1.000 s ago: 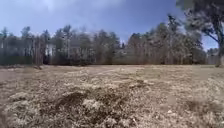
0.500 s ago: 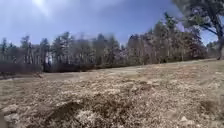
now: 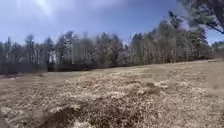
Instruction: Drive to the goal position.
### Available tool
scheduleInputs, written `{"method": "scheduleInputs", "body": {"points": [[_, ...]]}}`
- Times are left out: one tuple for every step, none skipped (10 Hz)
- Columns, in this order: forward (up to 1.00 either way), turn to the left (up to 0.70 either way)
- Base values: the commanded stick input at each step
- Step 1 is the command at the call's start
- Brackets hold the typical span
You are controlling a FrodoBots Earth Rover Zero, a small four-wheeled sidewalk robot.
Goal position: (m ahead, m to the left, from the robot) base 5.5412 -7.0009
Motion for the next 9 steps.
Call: {"method": "scheduleInputs", "body": {"points": [[0.70, 0.00], [0.70, 0.00], [0.70, 0.00], [0.70, 0.00], [0.70, 0.00], [0.70, 0.00], [0.42, 0.00], [0.00, 0.00], [0.00, 0.00]]}}
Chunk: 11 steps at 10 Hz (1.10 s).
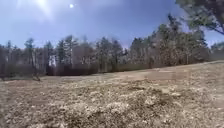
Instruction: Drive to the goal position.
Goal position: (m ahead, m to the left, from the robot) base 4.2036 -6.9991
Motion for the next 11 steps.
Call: {"method": "scheduleInputs", "body": {"points": [[0.00, 0.00], [0.00, 0.00], [0.00, 0.00], [0.00, 0.00], [0.00, 0.00], [0.00, 0.00], [0.00, 0.00], [0.40, 0.00], [0.70, 0.00], [0.70, 0.00], [0.70, 0.00]]}}
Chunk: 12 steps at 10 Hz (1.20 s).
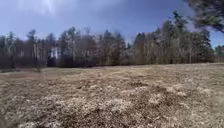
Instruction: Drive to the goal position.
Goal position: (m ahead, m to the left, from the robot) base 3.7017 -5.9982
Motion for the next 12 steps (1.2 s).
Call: {"method": "scheduleInputs", "body": {"points": [[0.70, 0.00], [0.70, 0.00], [0.70, 0.00], [0.70, 0.00], [0.70, 0.00], [0.70, 0.00], [0.70, 0.00], [0.70, 0.00], [0.70, 0.00], [0.70, 0.00], [0.70, 0.00], [0.70, 0.00]]}}
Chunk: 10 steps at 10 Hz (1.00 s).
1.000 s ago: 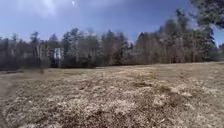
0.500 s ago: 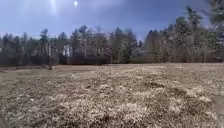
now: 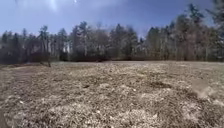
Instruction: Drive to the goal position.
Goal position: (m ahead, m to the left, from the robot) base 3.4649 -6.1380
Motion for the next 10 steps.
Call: {"method": "scheduleInputs", "body": {"points": [[0.70, 0.00], [0.70, 0.00], [0.70, 0.00], [0.70, -0.02], [0.70, -0.02], [0.70, 0.00], [0.70, 0.00], [0.70, 0.00], [0.70, 0.00], [0.70, 0.00]]}}
